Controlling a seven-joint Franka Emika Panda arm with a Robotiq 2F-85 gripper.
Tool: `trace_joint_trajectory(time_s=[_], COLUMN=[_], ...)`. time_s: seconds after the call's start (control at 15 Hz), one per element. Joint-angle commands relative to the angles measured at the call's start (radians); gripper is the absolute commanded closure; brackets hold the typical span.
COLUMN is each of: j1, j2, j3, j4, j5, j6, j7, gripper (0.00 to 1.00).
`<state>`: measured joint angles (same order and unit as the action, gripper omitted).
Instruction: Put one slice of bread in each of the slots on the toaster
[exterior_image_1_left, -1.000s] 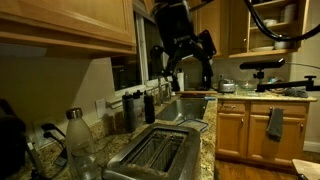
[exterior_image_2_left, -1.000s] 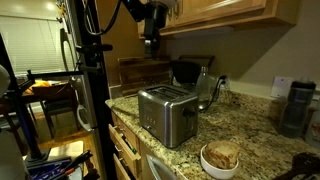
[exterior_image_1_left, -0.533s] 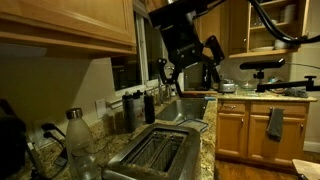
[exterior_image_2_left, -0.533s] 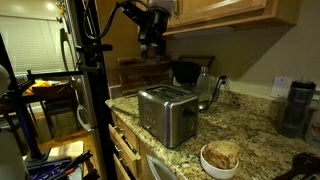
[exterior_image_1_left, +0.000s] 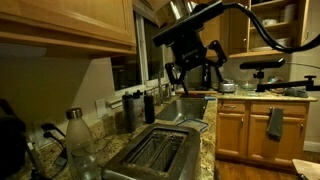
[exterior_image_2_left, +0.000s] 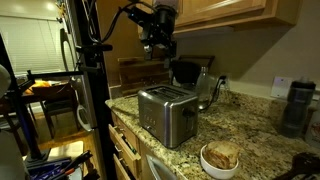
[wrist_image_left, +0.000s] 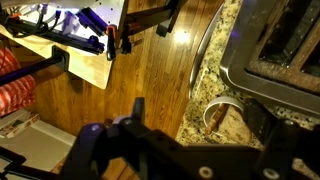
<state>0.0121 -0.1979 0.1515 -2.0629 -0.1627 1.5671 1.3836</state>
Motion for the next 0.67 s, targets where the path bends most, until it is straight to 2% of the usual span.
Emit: trace_joint_trajectory(time_s=[0.0,0.6], j1=[-0.016,-0.054], j2=[-0.011,0.123], j3=[-0.028,-0.107], j4=[-0.026,0.017], j5=[-0.069,-0.147], j6=[0.042,0.181], j7=[0.047,0.018], gripper=[0.00,0.00])
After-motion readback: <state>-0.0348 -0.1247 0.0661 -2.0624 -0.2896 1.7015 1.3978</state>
